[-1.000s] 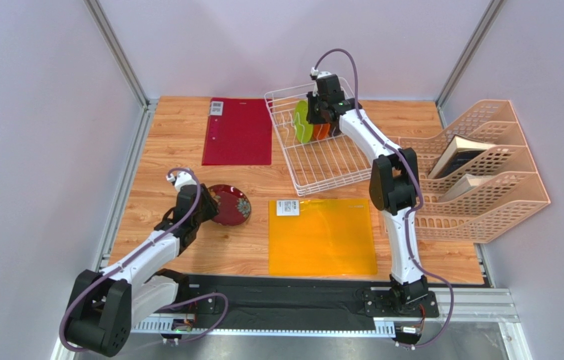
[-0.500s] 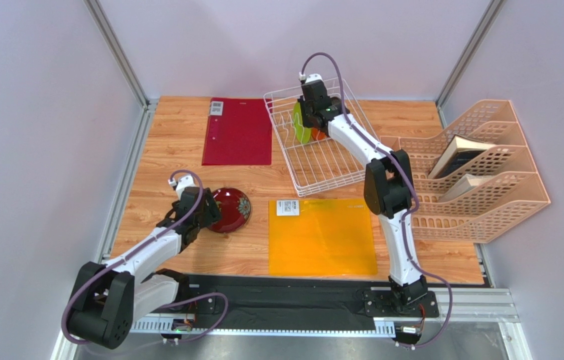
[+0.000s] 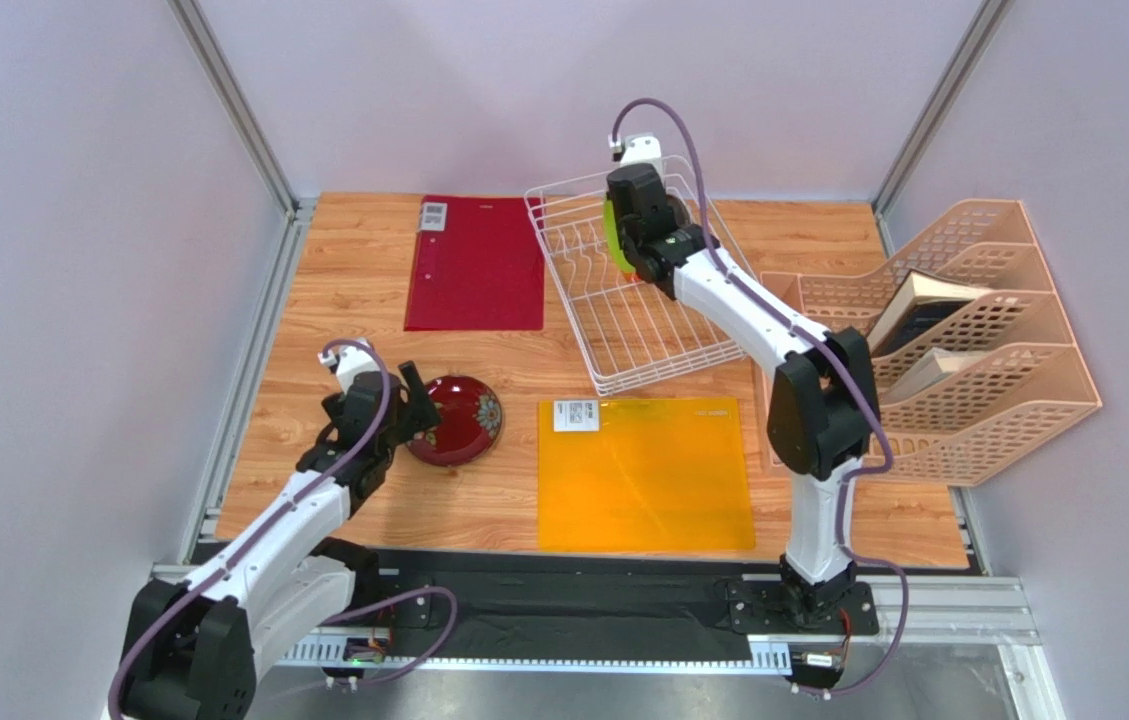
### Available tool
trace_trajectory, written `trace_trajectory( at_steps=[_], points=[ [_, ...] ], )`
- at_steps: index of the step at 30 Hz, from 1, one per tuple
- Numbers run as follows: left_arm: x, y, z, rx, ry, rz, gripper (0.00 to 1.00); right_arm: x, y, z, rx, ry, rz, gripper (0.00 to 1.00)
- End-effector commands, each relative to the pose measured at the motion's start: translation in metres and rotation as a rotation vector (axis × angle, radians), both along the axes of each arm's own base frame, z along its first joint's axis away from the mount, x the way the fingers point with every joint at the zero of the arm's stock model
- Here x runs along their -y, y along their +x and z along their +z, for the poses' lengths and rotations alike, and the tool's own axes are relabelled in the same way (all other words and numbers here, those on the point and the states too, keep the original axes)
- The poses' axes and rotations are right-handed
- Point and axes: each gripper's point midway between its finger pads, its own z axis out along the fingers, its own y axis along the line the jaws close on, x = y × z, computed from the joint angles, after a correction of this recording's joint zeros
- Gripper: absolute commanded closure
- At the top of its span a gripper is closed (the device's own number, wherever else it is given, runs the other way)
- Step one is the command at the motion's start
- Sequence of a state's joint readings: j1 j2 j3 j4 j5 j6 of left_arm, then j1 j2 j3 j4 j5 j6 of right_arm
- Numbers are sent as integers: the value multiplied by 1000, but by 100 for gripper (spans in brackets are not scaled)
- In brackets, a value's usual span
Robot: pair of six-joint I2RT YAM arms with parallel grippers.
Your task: Unload the plates from the dish rack
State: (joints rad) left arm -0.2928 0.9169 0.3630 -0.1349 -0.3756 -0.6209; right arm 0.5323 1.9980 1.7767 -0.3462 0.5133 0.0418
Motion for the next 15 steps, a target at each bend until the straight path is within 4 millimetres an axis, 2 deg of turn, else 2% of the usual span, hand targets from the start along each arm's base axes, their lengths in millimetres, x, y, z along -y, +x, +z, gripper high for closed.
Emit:
trace_trajectory(
  at_steps=[1,2,3,4,5,6,7,8,9,11,12,14,15],
  points=[
    [0,15,41,104,20,-15,0,16,-11,68,162,74,-60,100],
    [4,18,50,130,11,-35,1,19,-19,82,183,102,-58,100],
    [13,22,56,155,-11,-84,1,14,-25,82,175,132,-21,100],
    [19,25,62,178,-27,-110,3,10,-33,73,149,154,13,100],
    [25,28,67,198,-43,-140,5,5,-43,82,148,205,54,100],
    [37,33,76,237,-81,-190,7,-9,-52,82,121,263,122,100],
    [45,37,82,262,-104,-219,9,-17,-61,71,81,289,170,100],
    [52,41,86,274,-127,-245,9,-22,-71,78,78,337,202,100],
    [64,44,95,305,-166,-298,10,-32,-79,77,58,376,262,100],
    [77,51,101,317,-211,-340,10,-43,-95,73,31,436,337,100],
    [85,55,110,346,-235,-369,10,-58,-106,73,-3,480,423,100],
    [95,61,114,358,-277,-399,9,-72,-115,76,-22,534,502,100],
    [101,65,123,394,-298,-419,9,-83,-123,78,-54,594,549,100]
  ],
)
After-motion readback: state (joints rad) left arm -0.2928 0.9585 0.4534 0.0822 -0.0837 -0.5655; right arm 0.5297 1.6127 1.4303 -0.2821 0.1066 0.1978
